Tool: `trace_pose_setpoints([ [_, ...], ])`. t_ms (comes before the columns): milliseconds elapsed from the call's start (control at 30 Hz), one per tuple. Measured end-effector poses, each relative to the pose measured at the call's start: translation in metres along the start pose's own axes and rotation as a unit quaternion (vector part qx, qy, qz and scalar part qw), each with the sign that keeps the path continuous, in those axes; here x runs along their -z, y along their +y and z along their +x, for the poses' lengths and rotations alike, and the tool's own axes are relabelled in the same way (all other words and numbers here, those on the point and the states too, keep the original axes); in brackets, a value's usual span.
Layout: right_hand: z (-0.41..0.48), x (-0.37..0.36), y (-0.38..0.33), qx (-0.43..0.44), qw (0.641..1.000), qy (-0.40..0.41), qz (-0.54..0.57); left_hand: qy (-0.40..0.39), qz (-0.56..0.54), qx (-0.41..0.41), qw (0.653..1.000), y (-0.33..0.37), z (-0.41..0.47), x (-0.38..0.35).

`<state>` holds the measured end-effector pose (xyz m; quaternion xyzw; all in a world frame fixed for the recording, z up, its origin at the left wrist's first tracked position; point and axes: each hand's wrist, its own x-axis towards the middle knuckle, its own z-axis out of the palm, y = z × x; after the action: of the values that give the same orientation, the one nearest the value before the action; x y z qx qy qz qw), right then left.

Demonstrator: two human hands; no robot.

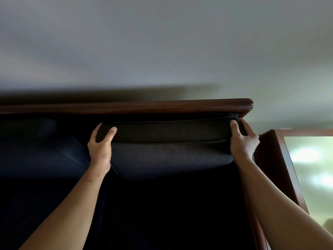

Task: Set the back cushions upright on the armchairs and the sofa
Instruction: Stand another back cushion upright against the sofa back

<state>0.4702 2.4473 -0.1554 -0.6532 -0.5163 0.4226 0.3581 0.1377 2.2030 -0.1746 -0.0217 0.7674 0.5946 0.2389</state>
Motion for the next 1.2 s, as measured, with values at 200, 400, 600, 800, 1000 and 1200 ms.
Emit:
trace_pose_setpoints([
  [200, -0.006, -0.007, -0.001, 0.041, 0.997, 0.029, -0.067, 0.02, 0.152, -0.089, 0.984, 0.006, -0.007, -0.008],
  [400, -0.034, -0.007, -0.011, 0.103, 0.959, 0.003, -0.264, -0.018, 0.445, -0.186, 0.876, 0.031, -0.017, 0.002],
  [600, -0.108, -0.027, -0.046, 0.201, 0.886, -0.137, -0.395, -0.081, 0.514, -0.296, 0.801, 0.046, -0.047, 0.047],
  [800, -0.213, -0.078, -0.092, 0.274, 0.856, -0.229, -0.373, -0.087, 0.539, -0.327, 0.772, 0.059, -0.062, 0.158],
  [1000, -0.312, -0.164, -0.123, 0.304, 0.839, -0.286, -0.349, -0.074, 0.595, -0.287, 0.747, 0.07, -0.027, 0.293],
  [1200, -0.394, -0.273, -0.152, 0.299, 0.835, -0.29, -0.359, -0.087, 0.615, -0.256, 0.741, 0.089, 0.06, 0.403],
])
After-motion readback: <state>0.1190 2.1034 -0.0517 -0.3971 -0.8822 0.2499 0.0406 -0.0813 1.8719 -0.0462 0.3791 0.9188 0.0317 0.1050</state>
